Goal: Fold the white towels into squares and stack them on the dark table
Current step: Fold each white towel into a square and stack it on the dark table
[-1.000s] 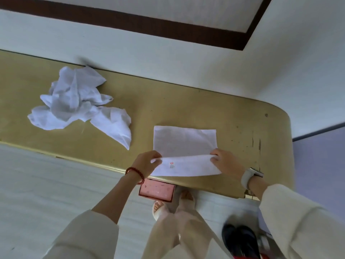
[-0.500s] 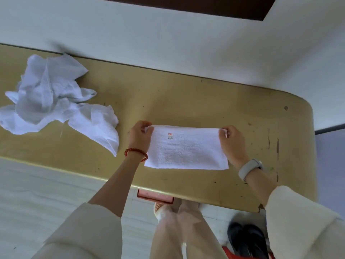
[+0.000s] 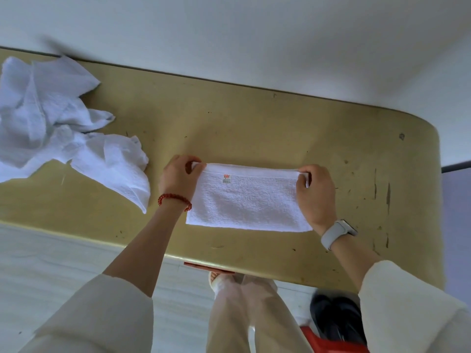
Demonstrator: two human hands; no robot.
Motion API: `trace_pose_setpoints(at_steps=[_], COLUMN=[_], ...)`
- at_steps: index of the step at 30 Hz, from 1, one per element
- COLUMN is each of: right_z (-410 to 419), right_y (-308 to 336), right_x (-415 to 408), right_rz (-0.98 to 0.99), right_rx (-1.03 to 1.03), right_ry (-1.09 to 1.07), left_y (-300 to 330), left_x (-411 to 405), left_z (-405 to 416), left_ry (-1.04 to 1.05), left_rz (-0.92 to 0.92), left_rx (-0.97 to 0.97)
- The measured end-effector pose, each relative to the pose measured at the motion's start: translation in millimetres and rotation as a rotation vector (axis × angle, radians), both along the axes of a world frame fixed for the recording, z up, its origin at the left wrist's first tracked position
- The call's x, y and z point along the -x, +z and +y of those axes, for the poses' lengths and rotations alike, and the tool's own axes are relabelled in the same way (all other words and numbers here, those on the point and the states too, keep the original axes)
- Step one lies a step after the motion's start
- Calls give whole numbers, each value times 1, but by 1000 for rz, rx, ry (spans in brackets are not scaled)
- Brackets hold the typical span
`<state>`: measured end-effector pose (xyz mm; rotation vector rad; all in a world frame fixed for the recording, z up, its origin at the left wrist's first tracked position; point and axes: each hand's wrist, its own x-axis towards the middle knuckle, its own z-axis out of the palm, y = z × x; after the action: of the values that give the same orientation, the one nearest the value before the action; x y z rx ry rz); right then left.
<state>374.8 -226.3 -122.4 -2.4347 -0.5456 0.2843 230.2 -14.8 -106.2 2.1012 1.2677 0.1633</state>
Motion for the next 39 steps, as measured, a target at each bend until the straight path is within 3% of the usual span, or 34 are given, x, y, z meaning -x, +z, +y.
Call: trace_pose_setpoints(at_steps=[7, 9, 12, 16, 33, 39], right_z=[-1, 4, 29, 72, 92, 99], right_y=[6, 11, 16, 14, 4, -2], right_x=[-6, -5, 5, 27, 27, 27], right_rz=[-12, -180, -418, -337, -360, -346], right_rx=[43, 69, 58, 102, 110, 107], right_ry=[-46, 9, 275, 457, 545, 517], left_y=[7, 9, 10, 9, 2, 5], left_x=[9, 16, 24, 24, 2, -4], left_z=[-8, -12, -18, -24, -15, -3], left_ry=[101, 115, 100, 92, 190, 71], left_rz=[-121, -136, -122, -109, -121, 28], left_rx=[120, 151, 154, 111, 46, -17])
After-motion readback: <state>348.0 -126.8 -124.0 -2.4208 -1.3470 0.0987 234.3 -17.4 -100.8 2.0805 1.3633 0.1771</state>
